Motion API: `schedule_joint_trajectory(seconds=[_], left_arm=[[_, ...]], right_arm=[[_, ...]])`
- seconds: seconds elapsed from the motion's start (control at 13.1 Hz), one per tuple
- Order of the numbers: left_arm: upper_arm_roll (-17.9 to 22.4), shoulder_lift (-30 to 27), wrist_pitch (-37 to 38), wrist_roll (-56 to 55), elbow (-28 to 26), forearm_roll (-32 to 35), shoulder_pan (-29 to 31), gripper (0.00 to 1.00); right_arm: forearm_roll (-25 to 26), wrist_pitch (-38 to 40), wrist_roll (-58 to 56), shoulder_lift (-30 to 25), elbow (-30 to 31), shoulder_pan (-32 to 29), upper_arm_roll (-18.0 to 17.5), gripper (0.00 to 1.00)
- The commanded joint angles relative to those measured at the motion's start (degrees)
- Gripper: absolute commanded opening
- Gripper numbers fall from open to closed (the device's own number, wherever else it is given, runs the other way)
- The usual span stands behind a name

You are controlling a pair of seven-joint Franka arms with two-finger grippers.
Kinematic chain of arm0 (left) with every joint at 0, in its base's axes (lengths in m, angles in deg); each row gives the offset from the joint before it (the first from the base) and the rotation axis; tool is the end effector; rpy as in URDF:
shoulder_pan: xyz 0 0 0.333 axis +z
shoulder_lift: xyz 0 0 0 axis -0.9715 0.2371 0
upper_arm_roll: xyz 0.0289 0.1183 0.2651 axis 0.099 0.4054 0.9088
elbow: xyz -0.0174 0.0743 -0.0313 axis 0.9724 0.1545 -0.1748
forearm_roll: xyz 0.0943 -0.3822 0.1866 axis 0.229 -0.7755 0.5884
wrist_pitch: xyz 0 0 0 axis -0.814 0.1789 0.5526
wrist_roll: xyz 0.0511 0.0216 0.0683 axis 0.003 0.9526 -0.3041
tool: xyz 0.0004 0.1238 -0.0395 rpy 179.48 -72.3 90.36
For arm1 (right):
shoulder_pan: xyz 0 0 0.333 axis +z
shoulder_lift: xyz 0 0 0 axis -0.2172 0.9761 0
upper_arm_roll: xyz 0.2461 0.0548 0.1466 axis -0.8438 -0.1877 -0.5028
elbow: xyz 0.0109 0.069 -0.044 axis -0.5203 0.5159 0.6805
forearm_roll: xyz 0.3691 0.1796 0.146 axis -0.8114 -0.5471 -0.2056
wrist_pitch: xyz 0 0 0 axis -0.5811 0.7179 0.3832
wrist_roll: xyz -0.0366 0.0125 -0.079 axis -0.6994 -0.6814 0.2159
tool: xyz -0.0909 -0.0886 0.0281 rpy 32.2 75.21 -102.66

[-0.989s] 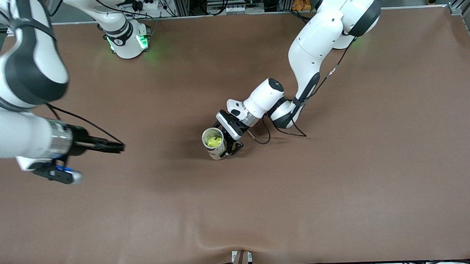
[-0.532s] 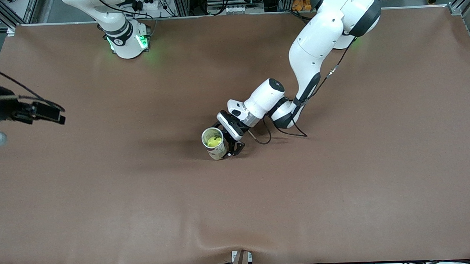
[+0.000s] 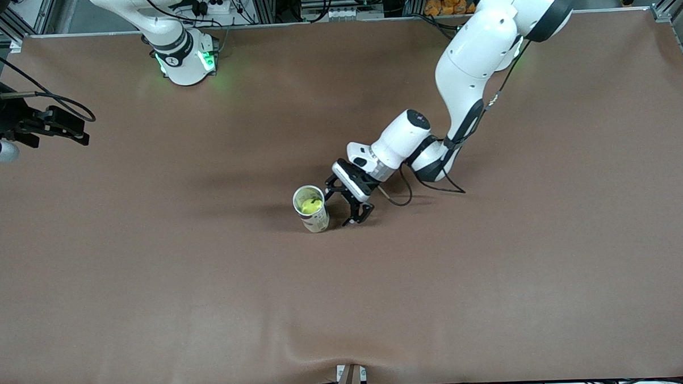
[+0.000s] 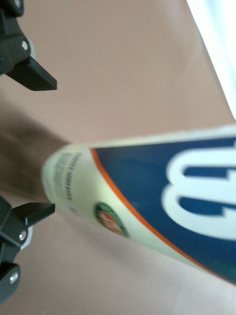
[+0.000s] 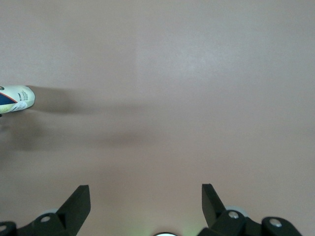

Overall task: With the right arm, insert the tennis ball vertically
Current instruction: 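Lower the can onto the table and open the left gripper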

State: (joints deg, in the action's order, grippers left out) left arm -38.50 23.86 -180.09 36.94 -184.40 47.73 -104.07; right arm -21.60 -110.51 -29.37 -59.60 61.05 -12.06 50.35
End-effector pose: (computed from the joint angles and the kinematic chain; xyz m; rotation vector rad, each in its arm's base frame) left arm 0.4850 -0.4687 0.0958 2.2753 -1.1230 1.0195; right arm 0.5866 0.0225 0.5835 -3.1316 -0.0096 0.1146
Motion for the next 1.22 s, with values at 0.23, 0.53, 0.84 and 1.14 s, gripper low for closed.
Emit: schedule_joint_trajectory(seconds=[0.23,0.53,0.84,1.14], left_arm=[[0.11,-5.98,0.05,0.00,-10.97,3.97,2.81,1.00],[-0.32,-12.30,0.40,-0.70,-18.43,9.35,9.23,1.00],[-0.33,-13.37,0.49,-1.05,-19.68,9.44,13.53,1.00],[-0.33,-12.85,0.49,-2.10,-19.95,9.44,19.59,1.00]], right_arm=[[1.29,0.63,-1.22,1.98,-4.23,-0.13,1.23,1.00],[2.53,2.39,-1.48,1.90,-4.50,-0.04,1.23,1.00],[3.32,2.48,-1.48,1.90,-4.41,0.13,1.05,1.00],[2.62,2.13,-0.87,1.90,-4.23,0.13,1.05,1.00]])
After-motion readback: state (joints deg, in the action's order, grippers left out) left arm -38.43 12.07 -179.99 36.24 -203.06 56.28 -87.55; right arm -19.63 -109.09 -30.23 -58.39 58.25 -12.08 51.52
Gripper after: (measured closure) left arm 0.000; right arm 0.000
